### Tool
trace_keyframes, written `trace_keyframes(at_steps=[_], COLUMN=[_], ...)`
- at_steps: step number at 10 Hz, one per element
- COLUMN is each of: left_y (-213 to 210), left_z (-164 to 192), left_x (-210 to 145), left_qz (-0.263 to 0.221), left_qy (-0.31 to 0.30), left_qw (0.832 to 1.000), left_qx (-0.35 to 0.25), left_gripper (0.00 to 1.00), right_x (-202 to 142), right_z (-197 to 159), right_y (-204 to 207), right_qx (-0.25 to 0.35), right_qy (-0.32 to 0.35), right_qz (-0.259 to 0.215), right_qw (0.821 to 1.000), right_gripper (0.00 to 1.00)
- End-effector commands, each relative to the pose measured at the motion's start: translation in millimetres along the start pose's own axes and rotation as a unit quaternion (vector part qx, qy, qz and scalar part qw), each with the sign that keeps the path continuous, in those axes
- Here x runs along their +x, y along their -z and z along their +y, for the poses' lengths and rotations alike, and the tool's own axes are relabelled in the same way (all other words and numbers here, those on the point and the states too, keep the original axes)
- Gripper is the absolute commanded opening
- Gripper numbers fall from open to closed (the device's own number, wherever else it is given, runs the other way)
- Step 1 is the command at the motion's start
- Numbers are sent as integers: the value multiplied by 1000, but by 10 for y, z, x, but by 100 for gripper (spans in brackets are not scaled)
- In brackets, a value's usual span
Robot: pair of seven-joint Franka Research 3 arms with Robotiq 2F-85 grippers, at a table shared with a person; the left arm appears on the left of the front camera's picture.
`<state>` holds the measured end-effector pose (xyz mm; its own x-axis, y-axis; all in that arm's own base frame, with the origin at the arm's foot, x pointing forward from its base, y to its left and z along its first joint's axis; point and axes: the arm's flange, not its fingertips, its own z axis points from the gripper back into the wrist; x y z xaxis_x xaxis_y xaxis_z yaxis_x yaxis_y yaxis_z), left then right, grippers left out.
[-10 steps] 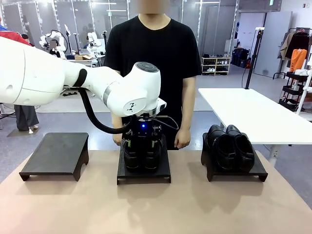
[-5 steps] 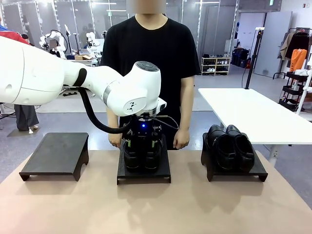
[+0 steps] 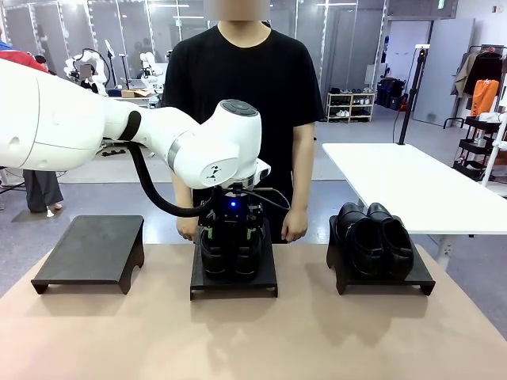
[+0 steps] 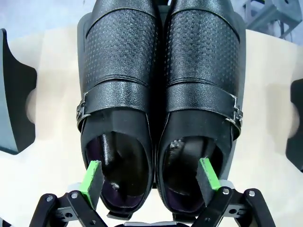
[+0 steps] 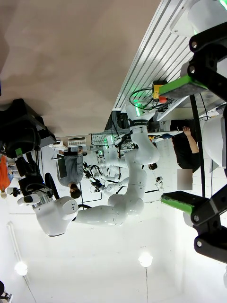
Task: Place the shoes on the stand as instructed by the person.
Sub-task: Pick up another pair of Shoes and place it on the Shoes Stand indicated by the person.
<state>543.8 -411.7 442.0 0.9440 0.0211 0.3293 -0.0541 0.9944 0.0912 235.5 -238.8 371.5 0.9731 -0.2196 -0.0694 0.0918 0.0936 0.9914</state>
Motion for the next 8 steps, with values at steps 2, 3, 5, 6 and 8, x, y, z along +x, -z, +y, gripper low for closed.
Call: trace_keyframes(at_steps=[2,3,5,6,8], left_y=[4,4,4,4,-204], left_z=[7,7,7,7,-53], left_x=[9,9,9,9,119], left_qz=[-3,-3,-3,-3,-51], left_qy=[-1,-1,-1,-1,49], left_qw=[1000,1000,1000,1000,997], left_qx=[0,0,0,0,30], left_gripper=[100,100,100,100,100], right_x=[-21,-21,-21,-21,-21], right_z=[1,1,1,1,1], right_y=[-11,-11,-11,-11,-11], right_qx=[2,2,2,2,2], right_qy=[-3,-3,-3,-3,-3], right_qz=[3,3,3,3,3], right_qw=[1000,1000,1000,1000,1000], right_gripper=[100,100,100,100,100])
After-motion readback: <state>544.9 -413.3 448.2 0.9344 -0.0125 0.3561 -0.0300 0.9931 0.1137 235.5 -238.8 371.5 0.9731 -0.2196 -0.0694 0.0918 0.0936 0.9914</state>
